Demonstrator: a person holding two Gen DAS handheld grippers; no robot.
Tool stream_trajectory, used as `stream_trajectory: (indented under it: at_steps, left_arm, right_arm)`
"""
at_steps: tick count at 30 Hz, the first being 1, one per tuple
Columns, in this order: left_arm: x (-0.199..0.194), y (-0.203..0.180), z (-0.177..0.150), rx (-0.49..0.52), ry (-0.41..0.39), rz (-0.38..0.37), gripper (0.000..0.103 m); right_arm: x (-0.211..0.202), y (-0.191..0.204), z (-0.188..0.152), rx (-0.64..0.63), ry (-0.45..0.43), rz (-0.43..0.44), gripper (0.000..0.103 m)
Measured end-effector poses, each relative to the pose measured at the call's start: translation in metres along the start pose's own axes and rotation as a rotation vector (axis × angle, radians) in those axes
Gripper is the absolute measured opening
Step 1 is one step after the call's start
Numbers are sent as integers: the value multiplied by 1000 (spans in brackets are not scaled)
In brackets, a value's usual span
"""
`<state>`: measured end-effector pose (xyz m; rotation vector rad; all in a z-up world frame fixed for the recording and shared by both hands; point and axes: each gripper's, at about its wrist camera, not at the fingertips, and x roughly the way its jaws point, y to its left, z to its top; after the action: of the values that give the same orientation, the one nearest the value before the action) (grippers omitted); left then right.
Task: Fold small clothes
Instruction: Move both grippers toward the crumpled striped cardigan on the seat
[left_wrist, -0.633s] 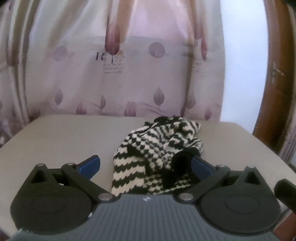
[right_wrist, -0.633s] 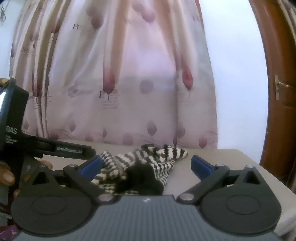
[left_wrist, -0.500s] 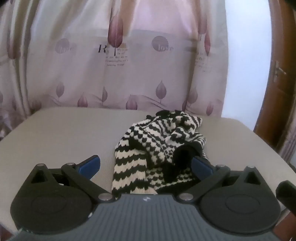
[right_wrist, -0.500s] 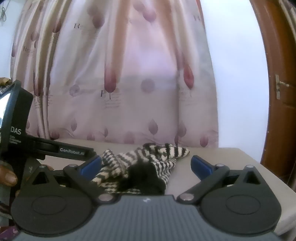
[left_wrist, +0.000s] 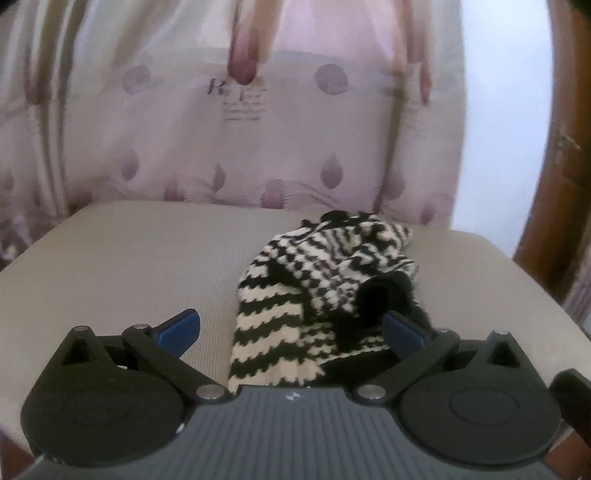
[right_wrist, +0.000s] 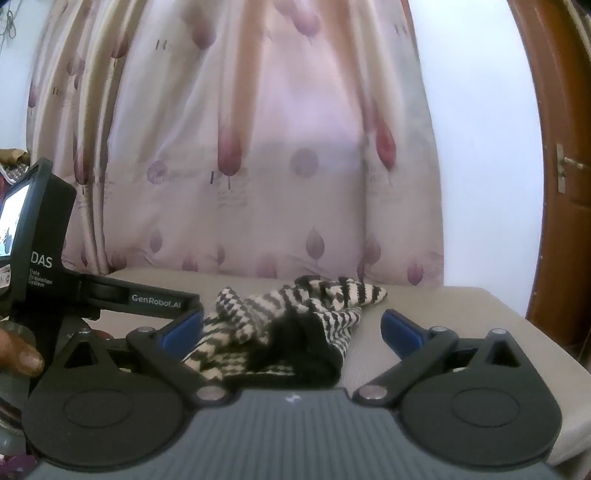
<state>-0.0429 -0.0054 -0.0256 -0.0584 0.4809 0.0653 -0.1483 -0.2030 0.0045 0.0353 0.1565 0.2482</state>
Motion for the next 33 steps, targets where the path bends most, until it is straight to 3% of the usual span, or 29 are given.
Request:
stream_trajectory:
  at_steps: [5,16,33]
  left_arm:
    - [7,8,4,1,49,47,103]
    - [16,14,0,6,106,35,103]
    - [17,18,-1,-5,107,41,103]
  right_arm:
    - [0,-2,-2,17,13,13,103]
    - [-2,3,-3,4,25,42,103]
    - [-2,4,-9,18,43,56,103]
